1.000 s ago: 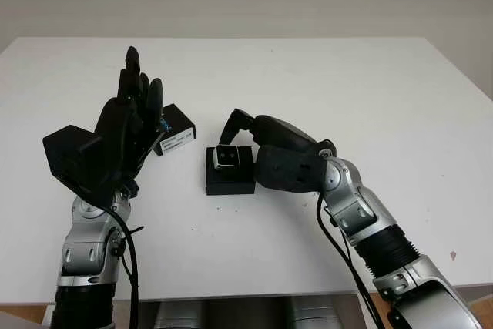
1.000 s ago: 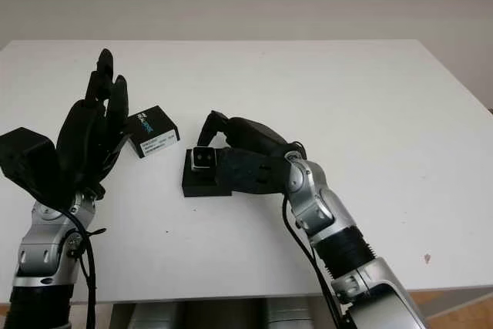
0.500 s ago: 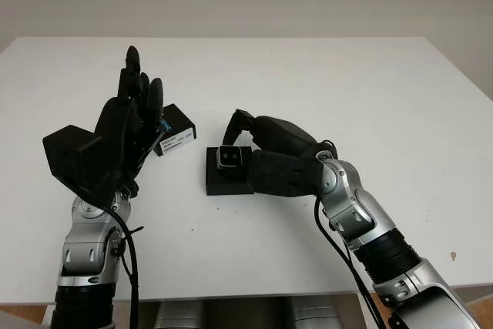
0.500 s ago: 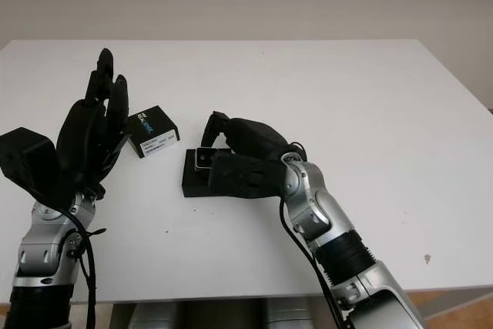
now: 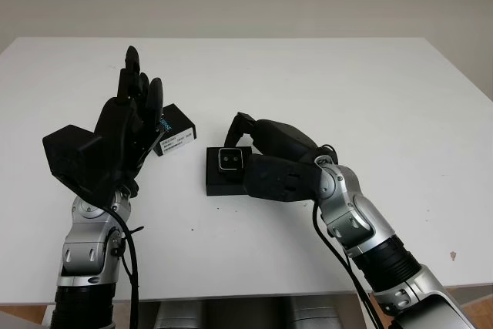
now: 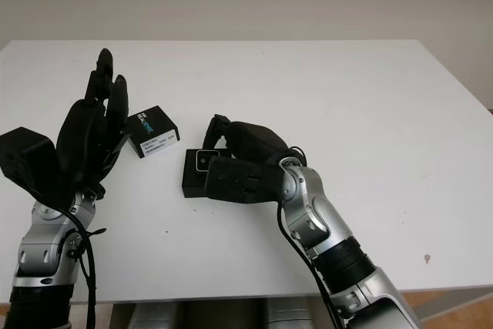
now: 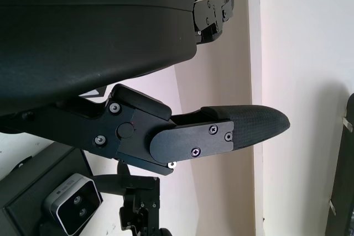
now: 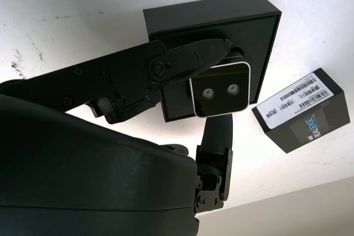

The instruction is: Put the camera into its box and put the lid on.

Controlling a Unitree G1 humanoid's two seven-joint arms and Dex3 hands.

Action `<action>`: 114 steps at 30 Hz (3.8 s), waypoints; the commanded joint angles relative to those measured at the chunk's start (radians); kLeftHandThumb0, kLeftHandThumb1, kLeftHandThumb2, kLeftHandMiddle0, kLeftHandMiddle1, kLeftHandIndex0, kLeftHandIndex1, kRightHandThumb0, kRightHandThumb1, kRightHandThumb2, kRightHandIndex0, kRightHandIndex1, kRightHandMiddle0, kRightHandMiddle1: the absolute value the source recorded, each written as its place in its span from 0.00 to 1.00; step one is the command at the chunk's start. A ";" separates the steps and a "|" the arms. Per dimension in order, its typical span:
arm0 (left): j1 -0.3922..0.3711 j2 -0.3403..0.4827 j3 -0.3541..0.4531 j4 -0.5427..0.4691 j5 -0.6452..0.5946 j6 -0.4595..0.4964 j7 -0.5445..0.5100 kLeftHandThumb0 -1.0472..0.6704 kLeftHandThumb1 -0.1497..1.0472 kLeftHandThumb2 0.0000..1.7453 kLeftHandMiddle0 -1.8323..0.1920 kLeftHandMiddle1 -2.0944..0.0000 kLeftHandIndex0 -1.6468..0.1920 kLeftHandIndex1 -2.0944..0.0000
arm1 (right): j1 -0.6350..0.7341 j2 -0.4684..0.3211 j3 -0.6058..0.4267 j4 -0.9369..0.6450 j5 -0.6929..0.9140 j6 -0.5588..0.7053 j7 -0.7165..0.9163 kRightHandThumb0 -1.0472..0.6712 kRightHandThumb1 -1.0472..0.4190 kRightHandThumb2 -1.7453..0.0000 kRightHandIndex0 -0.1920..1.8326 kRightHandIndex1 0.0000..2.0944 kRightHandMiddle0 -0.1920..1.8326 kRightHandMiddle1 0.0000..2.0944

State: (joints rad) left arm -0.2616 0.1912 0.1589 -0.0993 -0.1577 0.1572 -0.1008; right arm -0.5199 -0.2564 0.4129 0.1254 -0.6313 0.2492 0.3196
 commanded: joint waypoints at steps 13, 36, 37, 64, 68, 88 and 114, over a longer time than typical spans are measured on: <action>0.004 0.001 -0.002 -0.018 0.004 -0.002 -0.001 0.14 1.00 0.33 1.00 1.00 1.00 1.00 | 0.024 -0.048 0.030 -0.060 -0.050 -0.048 0.011 0.27 0.00 0.95 0.12 0.01 0.03 0.64; 0.007 0.003 0.004 -0.009 0.001 -0.023 -0.009 0.14 1.00 0.33 1.00 1.00 1.00 1.00 | 0.118 -0.082 -0.044 -0.289 -0.104 -0.155 -0.074 0.21 0.00 0.94 0.03 0.03 0.09 0.05; 0.006 0.017 0.004 -0.009 0.011 -0.025 -0.014 0.14 1.00 0.33 1.00 1.00 1.00 1.00 | 0.118 -0.073 -0.072 -0.283 -0.062 -0.157 -0.078 0.21 0.00 0.92 0.03 0.03 0.08 0.05; -0.309 0.444 -0.216 0.370 0.565 0.007 -0.163 0.10 0.94 0.02 1.00 1.00 1.00 1.00 | -0.125 -0.034 -0.490 0.131 0.630 -0.150 -0.063 0.17 0.00 0.66 0.01 0.01 0.02 0.01; -0.378 0.431 -0.261 0.504 0.585 -0.028 -0.157 0.12 0.94 0.03 1.00 1.00 1.00 1.00 | -0.115 -0.034 -0.487 0.126 0.630 -0.138 -0.070 0.16 0.00 0.67 0.00 0.01 0.02 0.01; -0.660 0.345 -0.407 1.034 0.675 -0.188 -0.038 0.10 0.94 0.03 1.00 1.00 1.00 1.00 | -0.082 -0.038 -0.485 0.092 0.620 -0.143 -0.094 0.17 0.00 0.66 0.00 0.02 0.00 0.02; -0.736 0.285 -0.527 1.276 0.744 -0.229 -0.011 0.08 0.94 0.03 1.00 1.00 1.00 1.00 | -0.062 -0.039 -0.470 0.044 0.616 -0.093 -0.117 0.19 0.00 0.65 0.01 0.02 0.00 0.02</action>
State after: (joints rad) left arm -0.9628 0.4839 -0.3635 1.1628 0.5835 -0.0712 -0.1238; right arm -0.5866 -0.2919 -0.0559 0.1932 -0.0192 0.1489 0.2011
